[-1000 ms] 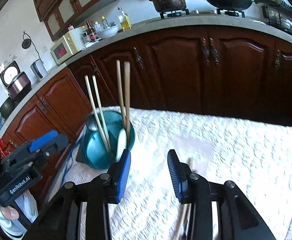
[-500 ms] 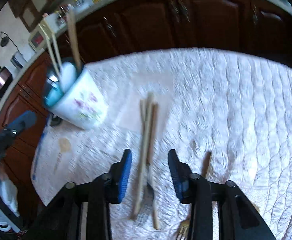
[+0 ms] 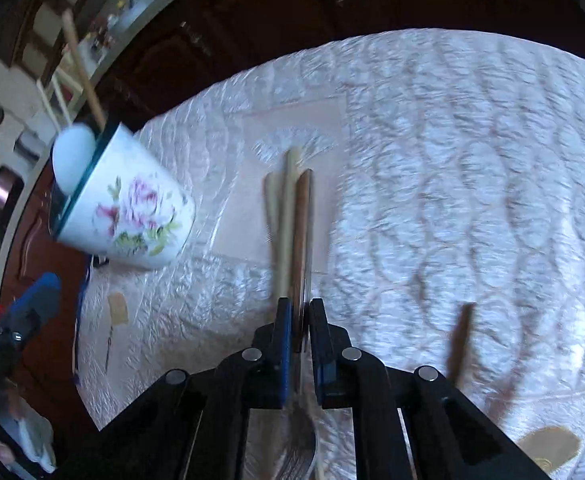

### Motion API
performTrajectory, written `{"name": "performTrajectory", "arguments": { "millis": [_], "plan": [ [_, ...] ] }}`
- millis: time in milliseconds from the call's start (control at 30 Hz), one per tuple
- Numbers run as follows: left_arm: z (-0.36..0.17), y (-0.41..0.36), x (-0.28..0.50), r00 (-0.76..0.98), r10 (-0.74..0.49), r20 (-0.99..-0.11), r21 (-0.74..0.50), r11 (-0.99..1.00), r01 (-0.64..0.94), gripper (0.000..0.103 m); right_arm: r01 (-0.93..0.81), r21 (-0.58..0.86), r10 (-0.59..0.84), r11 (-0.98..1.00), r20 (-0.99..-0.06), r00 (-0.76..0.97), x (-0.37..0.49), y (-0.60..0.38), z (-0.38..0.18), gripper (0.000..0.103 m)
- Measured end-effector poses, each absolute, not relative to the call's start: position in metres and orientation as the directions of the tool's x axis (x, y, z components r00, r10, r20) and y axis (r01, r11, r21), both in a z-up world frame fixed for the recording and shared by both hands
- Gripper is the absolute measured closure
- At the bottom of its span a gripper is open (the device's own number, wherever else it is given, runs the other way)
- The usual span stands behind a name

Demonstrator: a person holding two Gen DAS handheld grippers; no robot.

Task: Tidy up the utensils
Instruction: 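Grasp a chopstick with the left tool while the right tool grasps the metal fork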

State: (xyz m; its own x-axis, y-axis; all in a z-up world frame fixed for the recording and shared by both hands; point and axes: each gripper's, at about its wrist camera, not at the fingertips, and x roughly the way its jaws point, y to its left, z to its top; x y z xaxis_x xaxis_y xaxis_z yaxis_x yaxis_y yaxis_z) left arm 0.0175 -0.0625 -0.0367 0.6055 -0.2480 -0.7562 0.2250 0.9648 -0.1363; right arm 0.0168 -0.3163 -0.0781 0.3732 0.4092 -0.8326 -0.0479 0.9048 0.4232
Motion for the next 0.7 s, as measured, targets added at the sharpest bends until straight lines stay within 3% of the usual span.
{"name": "performTrajectory", "arguments": {
  "millis": [167,300,400,500,700],
  "plan": [
    [-0.047,-0.072,0.024,0.572,-0.268,-0.775,-0.157,0.959,0.236,0.058,0.028,0.418,0.376,0.908,-0.844,0.382,0.007,-0.348,-0.082,0.096],
    [-0.053,-0.079,0.029,0.552,-0.274,-0.788,-0.164,0.956,0.242,0.058,0.075,0.313,0.257,0.947,-0.876,0.409,0.003,-0.363,-0.071,0.096],
    [-0.057,-0.083,0.032,0.542,-0.275,-0.794,-0.164,0.956,0.244,0.058,0.054,0.39,0.322,0.919,-0.823,0.468,0.006,-0.367,-0.056,0.095],
    [-0.059,-0.084,0.032,0.537,-0.274,-0.798,-0.161,0.955,0.249,0.058,-0.014,0.454,0.409,0.891,-0.788,0.46,0.019,-0.348,-0.05,0.078],
    [-0.06,-0.076,0.034,0.537,-0.265,-0.801,-0.157,0.958,0.238,0.058,-0.051,0.452,0.439,0.891,-0.826,0.353,0.06,-0.305,-0.083,0.08]
  ]
}}
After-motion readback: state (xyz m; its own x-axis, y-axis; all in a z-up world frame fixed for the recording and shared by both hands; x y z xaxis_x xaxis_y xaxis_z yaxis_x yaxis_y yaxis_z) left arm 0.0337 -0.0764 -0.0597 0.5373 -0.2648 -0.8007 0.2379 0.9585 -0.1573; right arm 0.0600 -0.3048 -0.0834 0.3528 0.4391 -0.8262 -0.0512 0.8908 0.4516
